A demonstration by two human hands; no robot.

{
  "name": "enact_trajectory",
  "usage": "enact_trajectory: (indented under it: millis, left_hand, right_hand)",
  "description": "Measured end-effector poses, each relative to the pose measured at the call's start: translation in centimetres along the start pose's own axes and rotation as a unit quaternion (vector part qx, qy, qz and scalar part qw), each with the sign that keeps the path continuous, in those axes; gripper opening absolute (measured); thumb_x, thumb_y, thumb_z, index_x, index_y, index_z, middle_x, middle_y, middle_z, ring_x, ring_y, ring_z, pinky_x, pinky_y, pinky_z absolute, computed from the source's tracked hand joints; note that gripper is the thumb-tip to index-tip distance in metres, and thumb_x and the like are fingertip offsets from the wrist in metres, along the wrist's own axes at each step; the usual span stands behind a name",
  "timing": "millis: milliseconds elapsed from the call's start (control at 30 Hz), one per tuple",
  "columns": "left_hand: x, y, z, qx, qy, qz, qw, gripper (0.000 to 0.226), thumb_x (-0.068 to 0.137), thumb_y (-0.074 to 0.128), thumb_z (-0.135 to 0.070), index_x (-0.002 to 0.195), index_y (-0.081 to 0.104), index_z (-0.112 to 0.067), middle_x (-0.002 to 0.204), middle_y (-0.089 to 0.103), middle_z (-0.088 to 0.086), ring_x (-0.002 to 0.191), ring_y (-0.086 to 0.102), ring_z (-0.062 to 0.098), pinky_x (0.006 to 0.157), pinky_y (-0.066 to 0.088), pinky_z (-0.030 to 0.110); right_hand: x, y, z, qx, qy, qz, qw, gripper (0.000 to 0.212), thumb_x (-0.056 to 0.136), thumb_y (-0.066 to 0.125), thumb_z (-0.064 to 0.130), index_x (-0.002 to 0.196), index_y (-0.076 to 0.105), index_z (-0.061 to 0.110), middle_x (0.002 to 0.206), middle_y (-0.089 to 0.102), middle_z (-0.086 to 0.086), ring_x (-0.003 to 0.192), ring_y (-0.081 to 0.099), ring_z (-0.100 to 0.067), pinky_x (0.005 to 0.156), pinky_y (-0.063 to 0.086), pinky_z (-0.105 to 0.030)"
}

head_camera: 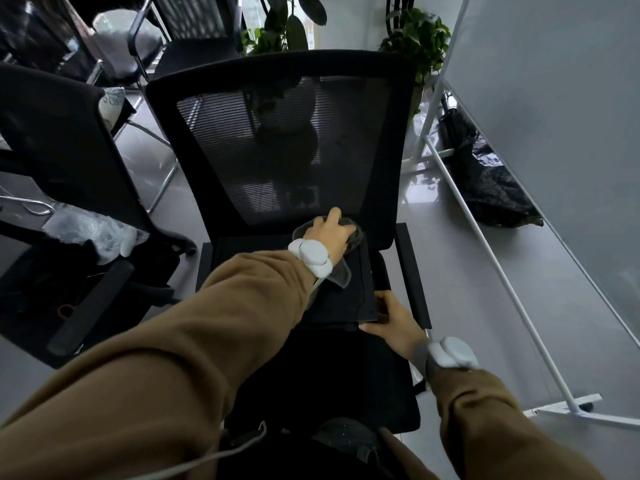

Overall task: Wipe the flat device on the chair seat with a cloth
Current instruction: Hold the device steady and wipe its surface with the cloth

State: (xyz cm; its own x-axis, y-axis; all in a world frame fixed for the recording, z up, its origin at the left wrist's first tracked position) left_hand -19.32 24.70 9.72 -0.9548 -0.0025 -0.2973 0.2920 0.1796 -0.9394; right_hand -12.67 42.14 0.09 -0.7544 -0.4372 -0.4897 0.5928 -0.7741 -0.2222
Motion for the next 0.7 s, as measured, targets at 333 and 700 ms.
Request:
enact_trajectory:
  millis: [333,700]
  left_hand:
    - [0.3,0.8,0.2,-0.045,-0.006,0.002,0.999,0.042,0.089,0.052,-0.023,0.131,0.045,-0.023,0.143,0.025,0.01,0.116,0.039,0.042,0.091,0.047,0.049]
    - [-6.6,4.5,-0.7,-0.018,0.172,0.065,0.983,0.045,0.088,0.05,-0.023,0.131,0.043,-0.026,0.147,0.021,0.009,0.119,0.035,0.04,0.098,0.041,0.053]
  right_hand:
    - [-0.1,0.1,-0.2,0.018,0.003,0.0,1.0,0.052,0.077,0.074,0.007,0.114,0.043,0.028,0.106,0.059,0.019,0.098,0.057,0.005,0.085,0.046,-0.014]
    - [0.3,0.0,-0.4,0.046,-0.008,0.01,0.999,0.05,0.075,0.074,0.002,0.105,0.047,0.032,0.11,0.06,0.012,0.103,0.06,-0.006,0.09,0.048,-0.025]
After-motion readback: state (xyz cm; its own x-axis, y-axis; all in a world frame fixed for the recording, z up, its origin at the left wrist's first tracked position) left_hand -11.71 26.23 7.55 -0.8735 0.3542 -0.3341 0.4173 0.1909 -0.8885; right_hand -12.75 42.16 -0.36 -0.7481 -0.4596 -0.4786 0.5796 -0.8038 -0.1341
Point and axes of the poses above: each hand's wrist, its own x-axis towards the middle knuckle, its own y-axis out of the palm, z = x × y, the point moved 4 cm from there along x, towards the middle knuckle
